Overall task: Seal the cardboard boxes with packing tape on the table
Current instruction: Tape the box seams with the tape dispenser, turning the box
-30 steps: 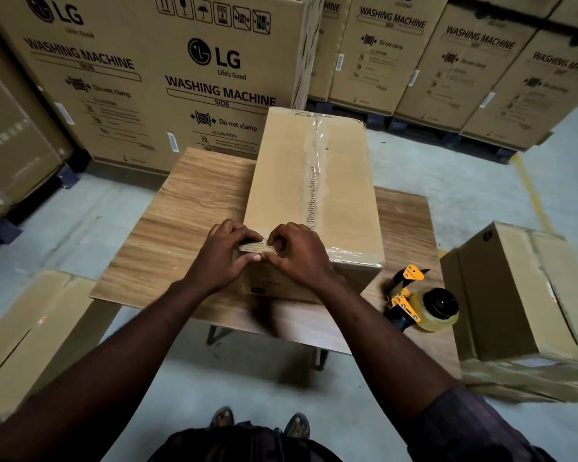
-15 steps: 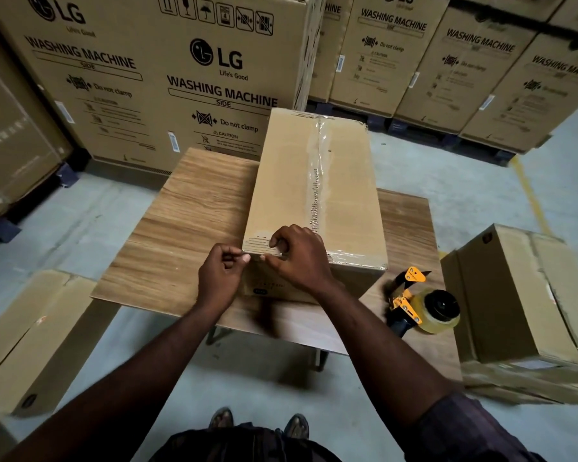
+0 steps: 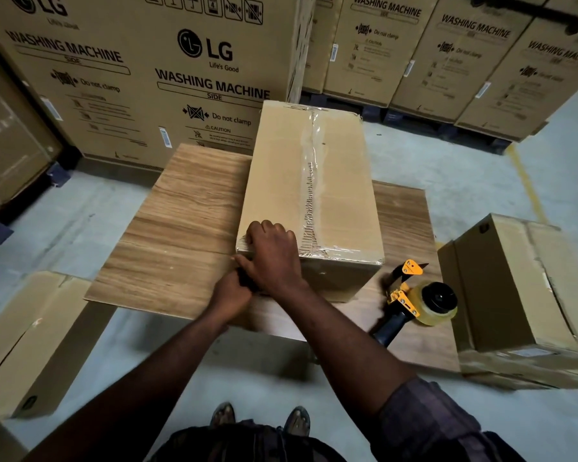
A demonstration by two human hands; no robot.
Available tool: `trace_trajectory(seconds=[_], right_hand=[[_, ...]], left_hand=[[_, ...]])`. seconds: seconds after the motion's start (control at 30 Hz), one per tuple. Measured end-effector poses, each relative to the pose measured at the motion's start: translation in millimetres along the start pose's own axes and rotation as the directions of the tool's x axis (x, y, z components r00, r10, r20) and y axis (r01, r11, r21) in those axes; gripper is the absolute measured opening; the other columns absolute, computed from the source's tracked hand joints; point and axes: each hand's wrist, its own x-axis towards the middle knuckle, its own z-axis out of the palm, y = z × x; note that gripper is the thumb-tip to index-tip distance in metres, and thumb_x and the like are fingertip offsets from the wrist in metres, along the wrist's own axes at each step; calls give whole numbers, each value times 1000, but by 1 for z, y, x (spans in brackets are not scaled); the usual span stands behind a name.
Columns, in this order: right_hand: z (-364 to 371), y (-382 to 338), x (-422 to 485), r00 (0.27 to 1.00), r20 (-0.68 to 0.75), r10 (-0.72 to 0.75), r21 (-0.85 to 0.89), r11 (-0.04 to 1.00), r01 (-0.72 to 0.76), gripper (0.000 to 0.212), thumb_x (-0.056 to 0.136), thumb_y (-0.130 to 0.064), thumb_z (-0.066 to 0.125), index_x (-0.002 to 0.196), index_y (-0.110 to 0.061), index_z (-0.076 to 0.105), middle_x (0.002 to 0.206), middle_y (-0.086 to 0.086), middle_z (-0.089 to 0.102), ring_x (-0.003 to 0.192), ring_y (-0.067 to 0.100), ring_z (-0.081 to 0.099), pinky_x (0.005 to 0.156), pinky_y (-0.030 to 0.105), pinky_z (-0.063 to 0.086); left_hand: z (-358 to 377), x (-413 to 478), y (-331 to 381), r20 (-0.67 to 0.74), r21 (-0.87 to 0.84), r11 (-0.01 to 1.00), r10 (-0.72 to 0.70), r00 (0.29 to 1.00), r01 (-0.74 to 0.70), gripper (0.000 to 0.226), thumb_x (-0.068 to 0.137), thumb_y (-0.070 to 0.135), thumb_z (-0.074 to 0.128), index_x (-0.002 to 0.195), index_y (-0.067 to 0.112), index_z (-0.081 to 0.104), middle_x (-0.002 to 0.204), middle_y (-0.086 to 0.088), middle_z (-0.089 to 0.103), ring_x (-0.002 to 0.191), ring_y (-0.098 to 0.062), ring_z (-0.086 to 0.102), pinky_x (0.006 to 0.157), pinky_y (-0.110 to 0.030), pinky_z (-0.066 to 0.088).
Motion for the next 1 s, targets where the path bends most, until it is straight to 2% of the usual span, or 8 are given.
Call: trace_trajectory(seconds=[0.17, 0.27, 0.37, 0.5, 0.63, 0.8, 0.87, 1.0], right_hand=[[2, 12, 0, 999, 37, -23, 108, 994, 19, 40, 74, -42, 82, 99, -25, 55, 97, -1, 60, 91, 25, 56, 75, 38, 39], [-3, 20, 1, 994, 85, -61, 230, 972, 40, 37, 69, -25, 82, 99, -22, 59, 98, -1, 62, 91, 28, 58, 75, 38, 38], [-6, 27, 2, 992, 103, -69, 342, 939, 30, 36, 67, -21, 80, 98, -20, 63, 95, 0, 64, 88, 27, 58, 75, 38, 43], [-5, 23, 1, 998, 60, -34, 376, 927, 9, 36, 73, -46, 79, 93, -22, 62, 90, -2, 63, 84, 24, 57, 72, 36, 39], [-5, 19, 0, 998, 48, -41, 316, 949, 23, 30, 74, -34, 77, 95, -21, 60, 94, 0, 63, 88, 27, 57, 77, 41, 45], [-9, 28, -3, 995, 47, -83, 450, 891, 53, 29, 71, -29, 64, 98, -16, 64, 95, 5, 61, 88, 27, 56, 78, 42, 45], [-6, 31, -5, 999, -26, -43, 505, 862, 51, 37, 69, -24, 76, 103, -14, 65, 106, 7, 59, 100, 27, 55, 86, 44, 45], [-1, 26, -11, 998, 26, -53, 341, 939, 42, 72, 80, -44, 74, 140, -13, 51, 153, 10, 42, 141, 28, 38, 115, 41, 30]], left_hand=[[-31, 8, -15, -320, -161, 987, -77, 944, 26, 37, 90, -1, 60, 126, 9, 62, 124, -9, 68, 119, -24, 62, 89, -18, 39], [-24, 1, -3, -229, -63, 987, 129, 965, -147, 69, 90, -2, 61, 152, 11, 37, 143, -7, 55, 129, -21, 54, 103, -25, 39], [1, -4, 9, -73, -76, 984, 159, 985, -164, 88, 86, -3, 62, 158, 14, 16, 126, -5, 61, 108, -24, 63, 87, -31, 48], [1, 8, 9, 75, 7, 1000, -3, 997, 3, 49, 93, 8, 60, 141, 14, 47, 132, -14, 61, 120, -35, 59, 86, -31, 43], [-6, 5, 17, -131, -50, 997, 44, 990, -51, 53, 97, 19, 57, 147, 18, 39, 115, -7, 66, 100, -30, 64, 75, -32, 43], [-48, 31, 21, 280, -137, 990, 62, 958, -24, 38, 90, 3, 61, 126, 16, 62, 120, -8, 68, 108, -19, 61, 76, -18, 50], [-69, 40, 33, 175, -285, 958, 31, 984, 21, 32, 98, 1, 53, 127, 12, 62, 118, -8, 67, 107, -17, 61, 72, -11, 47], [-75, 56, 65, 46, -494, 869, 8, 999, 16, 17, 104, 23, 52, 118, 22, 60, 111, 4, 66, 111, -12, 59, 96, -29, 45]])
